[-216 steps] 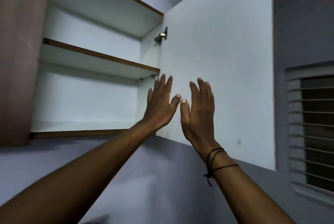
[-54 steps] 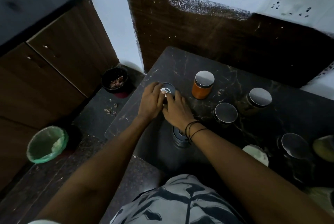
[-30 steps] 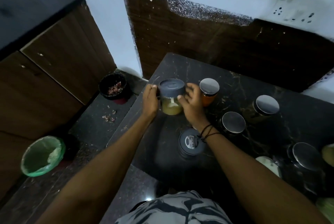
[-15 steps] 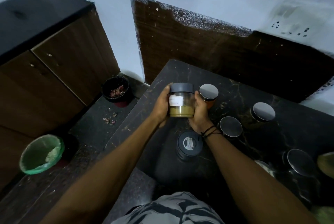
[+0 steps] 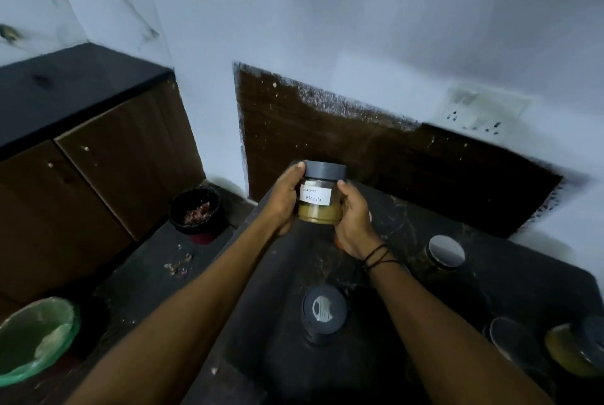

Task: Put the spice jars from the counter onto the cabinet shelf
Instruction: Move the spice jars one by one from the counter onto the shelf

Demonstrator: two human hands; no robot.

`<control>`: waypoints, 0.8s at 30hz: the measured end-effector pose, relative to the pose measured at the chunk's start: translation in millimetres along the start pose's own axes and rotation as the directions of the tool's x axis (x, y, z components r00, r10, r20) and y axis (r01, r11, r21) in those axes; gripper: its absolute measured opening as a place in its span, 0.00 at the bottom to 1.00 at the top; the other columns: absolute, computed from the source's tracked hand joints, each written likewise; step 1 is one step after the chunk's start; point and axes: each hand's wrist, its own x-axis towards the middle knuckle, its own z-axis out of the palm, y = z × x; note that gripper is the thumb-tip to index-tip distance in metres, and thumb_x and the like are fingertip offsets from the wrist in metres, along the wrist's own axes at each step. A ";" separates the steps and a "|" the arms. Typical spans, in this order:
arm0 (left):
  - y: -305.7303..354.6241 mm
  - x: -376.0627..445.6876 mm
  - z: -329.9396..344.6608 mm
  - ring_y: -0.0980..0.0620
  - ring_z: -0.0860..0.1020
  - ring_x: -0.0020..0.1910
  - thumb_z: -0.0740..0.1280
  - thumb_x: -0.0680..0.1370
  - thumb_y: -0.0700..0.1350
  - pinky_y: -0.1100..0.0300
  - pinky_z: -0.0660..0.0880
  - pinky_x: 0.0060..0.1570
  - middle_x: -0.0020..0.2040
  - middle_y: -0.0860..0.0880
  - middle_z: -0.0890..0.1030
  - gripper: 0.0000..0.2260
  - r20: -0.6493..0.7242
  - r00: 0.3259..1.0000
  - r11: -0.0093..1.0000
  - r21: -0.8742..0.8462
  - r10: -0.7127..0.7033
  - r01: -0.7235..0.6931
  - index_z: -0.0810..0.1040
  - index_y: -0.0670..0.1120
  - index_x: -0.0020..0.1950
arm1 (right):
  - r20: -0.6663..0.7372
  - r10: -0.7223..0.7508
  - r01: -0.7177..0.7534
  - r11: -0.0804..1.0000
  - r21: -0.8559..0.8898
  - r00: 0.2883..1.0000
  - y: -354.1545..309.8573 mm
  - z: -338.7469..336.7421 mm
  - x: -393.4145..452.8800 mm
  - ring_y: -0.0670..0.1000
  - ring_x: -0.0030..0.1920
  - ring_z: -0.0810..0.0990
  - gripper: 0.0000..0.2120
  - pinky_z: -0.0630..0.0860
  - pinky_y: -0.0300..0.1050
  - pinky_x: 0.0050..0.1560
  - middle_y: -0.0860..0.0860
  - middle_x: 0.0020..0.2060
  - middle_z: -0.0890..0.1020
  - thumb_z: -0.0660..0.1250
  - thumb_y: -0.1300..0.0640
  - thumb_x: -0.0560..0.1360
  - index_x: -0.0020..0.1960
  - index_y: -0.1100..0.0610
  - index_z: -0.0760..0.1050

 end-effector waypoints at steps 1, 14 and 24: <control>17.5 4.4 8.0 0.46 0.82 0.50 0.58 0.83 0.51 0.51 0.81 0.50 0.54 0.41 0.83 0.18 0.022 0.999 0.999 -0.012 0.036 -0.036 0.75 0.41 0.66 | 0.026 -0.051 0.051 0.999 -0.011 0.998 -18.1 5.2 2.3 0.61 0.55 0.80 0.21 0.77 0.58 0.56 0.62 0.56 0.81 0.60 0.53 0.78 0.67 0.63 0.72; 289.4 18.5 122.7 0.47 0.81 0.54 0.59 0.80 0.57 0.49 0.77 0.53 0.54 0.47 0.85 0.15 0.227 0.826 0.853 -0.045 0.515 -0.520 0.83 0.54 0.56 | 0.223 -0.565 0.600 0.787 -0.143 0.795 -296.7 108.6 -9.3 0.64 0.58 0.79 0.19 0.75 0.68 0.58 0.60 0.55 0.82 0.61 0.51 0.72 0.59 0.57 0.77; 370.1 13.8 167.0 0.62 0.84 0.42 0.55 0.85 0.54 0.65 0.78 0.38 0.45 0.57 0.86 0.14 0.233 0.744 0.762 0.024 0.626 -0.648 0.79 0.53 0.58 | 0.108 -0.743 0.738 0.618 -0.271 0.661 -374.4 131.3 -24.0 0.51 0.50 0.79 0.10 0.75 0.44 0.43 0.53 0.51 0.80 0.64 0.52 0.75 0.55 0.54 0.71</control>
